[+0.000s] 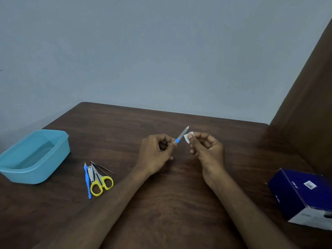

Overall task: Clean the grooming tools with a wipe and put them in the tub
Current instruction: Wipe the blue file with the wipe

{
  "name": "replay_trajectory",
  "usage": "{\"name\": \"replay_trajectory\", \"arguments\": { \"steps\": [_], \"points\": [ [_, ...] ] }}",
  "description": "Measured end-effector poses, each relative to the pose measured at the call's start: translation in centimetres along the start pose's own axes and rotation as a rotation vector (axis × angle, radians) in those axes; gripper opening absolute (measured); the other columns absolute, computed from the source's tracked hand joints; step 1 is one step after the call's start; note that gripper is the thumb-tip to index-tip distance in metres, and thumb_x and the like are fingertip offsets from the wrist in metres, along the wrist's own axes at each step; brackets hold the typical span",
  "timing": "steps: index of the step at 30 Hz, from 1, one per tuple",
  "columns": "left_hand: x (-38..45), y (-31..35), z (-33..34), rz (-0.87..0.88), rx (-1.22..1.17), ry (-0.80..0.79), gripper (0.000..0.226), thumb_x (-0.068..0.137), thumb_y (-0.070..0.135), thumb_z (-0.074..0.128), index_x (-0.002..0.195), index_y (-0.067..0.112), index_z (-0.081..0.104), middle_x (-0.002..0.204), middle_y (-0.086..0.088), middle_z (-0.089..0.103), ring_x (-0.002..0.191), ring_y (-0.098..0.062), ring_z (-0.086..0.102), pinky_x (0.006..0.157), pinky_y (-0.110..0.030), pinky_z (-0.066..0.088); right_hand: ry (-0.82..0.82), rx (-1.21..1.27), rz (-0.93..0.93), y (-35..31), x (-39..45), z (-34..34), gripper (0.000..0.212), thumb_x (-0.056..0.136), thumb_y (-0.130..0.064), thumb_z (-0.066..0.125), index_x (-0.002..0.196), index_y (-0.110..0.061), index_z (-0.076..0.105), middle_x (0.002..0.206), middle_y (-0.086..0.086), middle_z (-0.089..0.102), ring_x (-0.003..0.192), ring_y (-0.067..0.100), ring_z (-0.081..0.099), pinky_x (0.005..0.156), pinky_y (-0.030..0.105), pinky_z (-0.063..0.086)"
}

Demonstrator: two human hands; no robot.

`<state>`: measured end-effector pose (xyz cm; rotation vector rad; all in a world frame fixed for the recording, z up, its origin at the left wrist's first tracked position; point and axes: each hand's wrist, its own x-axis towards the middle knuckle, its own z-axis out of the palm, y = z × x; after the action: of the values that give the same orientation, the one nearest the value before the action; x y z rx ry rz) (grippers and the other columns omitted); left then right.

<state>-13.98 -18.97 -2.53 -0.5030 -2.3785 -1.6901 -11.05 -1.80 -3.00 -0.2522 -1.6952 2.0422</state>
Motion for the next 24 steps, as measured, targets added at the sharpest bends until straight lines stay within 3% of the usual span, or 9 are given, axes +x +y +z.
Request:
{"name": "replay_trajectory", "arguments": {
  "steps": [5,10,13,18,20,24],
  "points": [
    [-0.26,-0.18,0.04,0.098,0.048,-0.094,0.005,0.097,0.022,0.078,0.097,0.024,0.083,0.078,0.009,0.076,0.059,-0.013,0.074,0.055,-0.034,0.064,-0.068,-0.048,-0.020,-0.01,-0.16,0.26,0.014,0.090,-0.010,0.083,0.094,-0.005,0.071,0.091,0.010,0.081,0.074,0.012,0.073,0.063,0.026,0.058],
    [0.18,-0.19,0.19,0.046,0.032,-0.048,0.007,0.098,0.024,0.077,0.092,0.024,0.081,0.071,0.011,0.073,0.054,-0.017,0.074,0.057,-0.038,0.064,-0.027,-0.011,0.017,0.16,0.12,0.28,0.023,0.090,-0.012,0.085,0.107,-0.011,0.070,0.088,0.005,0.081,0.068,0.013,0.068,0.065,0.027,0.057],
    [0.36,-0.59,0.23,0.003,-0.004,-0.009,0.008,0.097,0.025,0.078,0.090,0.023,0.081,0.072,0.010,0.074,0.059,-0.018,0.075,0.060,-0.044,0.066,0.043,0.037,0.024,0.14,0.24,-0.03,0.015,0.087,-0.011,0.086,0.098,-0.011,0.076,0.089,0.006,0.080,0.068,0.013,0.066,0.063,0.025,0.056],
    [0.21,-0.15,0.20,0.057,0.054,-0.041,0.006,0.097,0.024,0.078,0.092,0.022,0.082,0.076,0.005,0.077,0.050,-0.014,0.071,0.051,-0.023,0.056,0.030,0.070,-0.009,-0.20,0.42,-0.18,0.009,0.087,-0.010,0.086,0.087,-0.015,0.079,0.096,0.006,0.081,0.079,0.012,0.068,0.065,0.024,0.055],
    [0.14,-0.10,0.21,0.090,0.069,-0.064,0.005,0.097,0.025,0.078,0.093,0.023,0.082,0.077,0.006,0.077,0.049,-0.012,0.068,0.050,-0.021,0.053,0.006,0.072,-0.005,-0.26,0.37,-0.01,0.011,0.087,-0.008,0.085,0.085,-0.014,0.077,0.097,0.005,0.082,0.084,0.013,0.069,0.068,0.027,0.055],
    [0.22,-0.54,0.15,0.120,0.088,-0.094,0.004,0.096,0.028,0.079,0.095,0.029,0.083,0.081,0.013,0.078,0.059,0.000,0.068,0.057,-0.022,0.057,0.016,0.086,0.019,-0.19,0.40,-0.12,0.016,0.086,-0.006,0.086,0.088,-0.013,0.072,0.094,0.009,0.081,0.073,0.016,0.068,0.073,0.032,0.057]
  ]
}}
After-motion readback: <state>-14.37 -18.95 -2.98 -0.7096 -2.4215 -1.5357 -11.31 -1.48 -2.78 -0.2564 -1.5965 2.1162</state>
